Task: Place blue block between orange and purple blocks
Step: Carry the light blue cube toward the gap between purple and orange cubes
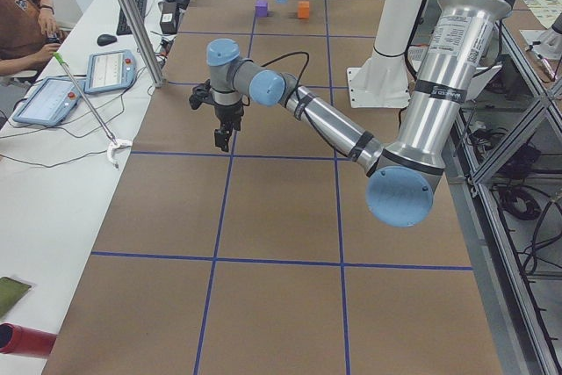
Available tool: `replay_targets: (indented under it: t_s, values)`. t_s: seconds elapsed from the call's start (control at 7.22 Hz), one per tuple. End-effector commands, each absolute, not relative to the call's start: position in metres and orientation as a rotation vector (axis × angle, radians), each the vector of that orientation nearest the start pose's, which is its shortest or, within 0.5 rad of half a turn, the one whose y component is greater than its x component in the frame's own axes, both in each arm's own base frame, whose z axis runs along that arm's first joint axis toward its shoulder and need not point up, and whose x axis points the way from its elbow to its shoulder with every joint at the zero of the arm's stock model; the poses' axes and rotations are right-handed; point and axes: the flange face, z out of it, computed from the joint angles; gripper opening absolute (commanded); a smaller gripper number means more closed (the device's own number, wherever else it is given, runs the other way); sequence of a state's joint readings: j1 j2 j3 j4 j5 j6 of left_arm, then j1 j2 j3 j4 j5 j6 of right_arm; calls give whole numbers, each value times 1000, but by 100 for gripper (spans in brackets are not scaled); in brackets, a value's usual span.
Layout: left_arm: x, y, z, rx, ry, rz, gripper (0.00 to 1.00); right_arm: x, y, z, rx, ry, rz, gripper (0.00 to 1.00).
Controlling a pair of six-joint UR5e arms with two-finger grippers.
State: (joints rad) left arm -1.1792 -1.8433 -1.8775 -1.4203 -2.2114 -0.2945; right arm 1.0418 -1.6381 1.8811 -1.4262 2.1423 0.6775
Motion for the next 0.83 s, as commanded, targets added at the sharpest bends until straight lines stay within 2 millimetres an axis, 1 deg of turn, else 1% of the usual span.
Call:
replay_targets:
  t_s: [0.0, 0.14, 0.28, 0.42, 0.55, 0.69]
  values:
    - [149, -553, 389, 180, 731, 230, 100, -192, -452, 539, -35, -683, 6, 0]
    - [149, -552, 390, 178, 731, 231, 100, -198, -450, 543, -46, -680, -7, 0]
    - [149, -552, 388, 181, 731, 231, 100, -206, -458, 548, -54, -676, -9, 0]
    - [149, -552, 389, 180, 730, 231, 100, -214, -464, 557, -71, -665, -10, 0]
    - [149, -552, 389, 181, 730, 232, 100, -216, -464, 565, -83, -658, -12, 0]
    - [149, -552, 389, 181, 730, 232, 100, -218, -463, 567, -86, -655, -13, 0]
